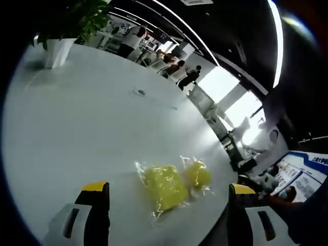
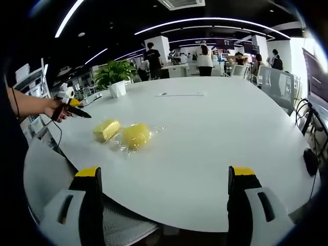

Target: Compare the silicone blocks by pressing each to a similar depth, holding the contact briefly, and releasing to observe deformation and rebound differences across the visible hardness samples.

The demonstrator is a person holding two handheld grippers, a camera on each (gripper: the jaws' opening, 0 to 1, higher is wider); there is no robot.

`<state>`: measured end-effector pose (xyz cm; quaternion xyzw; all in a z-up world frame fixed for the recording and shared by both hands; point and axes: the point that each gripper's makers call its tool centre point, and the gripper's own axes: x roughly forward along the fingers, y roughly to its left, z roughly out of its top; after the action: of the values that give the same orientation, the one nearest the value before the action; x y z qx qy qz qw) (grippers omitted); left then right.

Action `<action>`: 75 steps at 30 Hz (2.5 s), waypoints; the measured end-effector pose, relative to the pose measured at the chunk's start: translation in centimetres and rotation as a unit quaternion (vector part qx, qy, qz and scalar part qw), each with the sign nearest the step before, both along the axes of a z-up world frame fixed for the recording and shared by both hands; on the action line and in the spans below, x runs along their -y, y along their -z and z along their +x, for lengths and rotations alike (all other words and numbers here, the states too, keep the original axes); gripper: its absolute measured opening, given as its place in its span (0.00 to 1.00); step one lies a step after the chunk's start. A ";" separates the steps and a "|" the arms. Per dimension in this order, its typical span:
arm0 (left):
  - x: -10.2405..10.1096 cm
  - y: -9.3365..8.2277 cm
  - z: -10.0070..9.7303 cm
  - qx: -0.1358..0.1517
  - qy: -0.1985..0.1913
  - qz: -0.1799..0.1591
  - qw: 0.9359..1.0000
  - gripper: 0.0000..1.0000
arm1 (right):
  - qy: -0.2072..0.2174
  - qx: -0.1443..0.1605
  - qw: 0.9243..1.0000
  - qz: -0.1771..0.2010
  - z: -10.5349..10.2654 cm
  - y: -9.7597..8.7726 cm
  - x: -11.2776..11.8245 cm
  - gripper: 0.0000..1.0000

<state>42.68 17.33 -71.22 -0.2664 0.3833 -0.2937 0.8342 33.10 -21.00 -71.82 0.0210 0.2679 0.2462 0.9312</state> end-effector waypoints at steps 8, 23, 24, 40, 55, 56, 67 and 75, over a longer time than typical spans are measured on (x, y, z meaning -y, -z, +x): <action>1.2 2.5 1.1 -0.047 0.005 -0.020 0.999 0.96 | 0.006 -0.008 1.000 0.000 -0.4 0.4 0.8 0.96; 3.3 5.0 1.5 -0.097 0.021 -0.047 0.994 0.82 | 0.016 -0.015 1.000 -0.005 -0.1 0.6 1.9 0.96; 3.5 5.2 1.5 -0.100 0.023 -0.049 0.994 0.82 | 0.013 -0.015 1.000 -0.011 -0.1 0.7 1.9 0.96; 5.0 7.3 1.3 -0.131 0.058 -0.003 0.990 0.47 | 0.004 -0.016 1.000 -0.010 0.1 1.0 1.8 0.96; 5.1 8.2 1.6 -0.119 0.058 0.031 0.991 0.25 | 0.012 -0.025 1.000 -0.008 -0.2 1.4 2.0 0.96; 5.1 8.1 1.6 -0.118 0.059 0.029 0.991 0.23 | 0.013 -0.025 1.000 -0.008 -0.2 1.5 2.0 0.96; 5.2 6.4 0.9 -0.120 0.053 -0.026 0.991 0.07 | 0.009 -0.029 1.000 -0.008 -0.1 1.6 1.6 0.96; 5.7 3.2 1.3 -0.067 0.053 -0.080 0.993 0.02 | 0.004 -0.029 1.000 -0.006 0.0 1.6 1.1 0.96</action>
<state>44.00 11.63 -74.45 -0.3307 0.4268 -0.3494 0.7658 33.07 -22.10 -73.40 0.0237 0.2959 0.2399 0.9243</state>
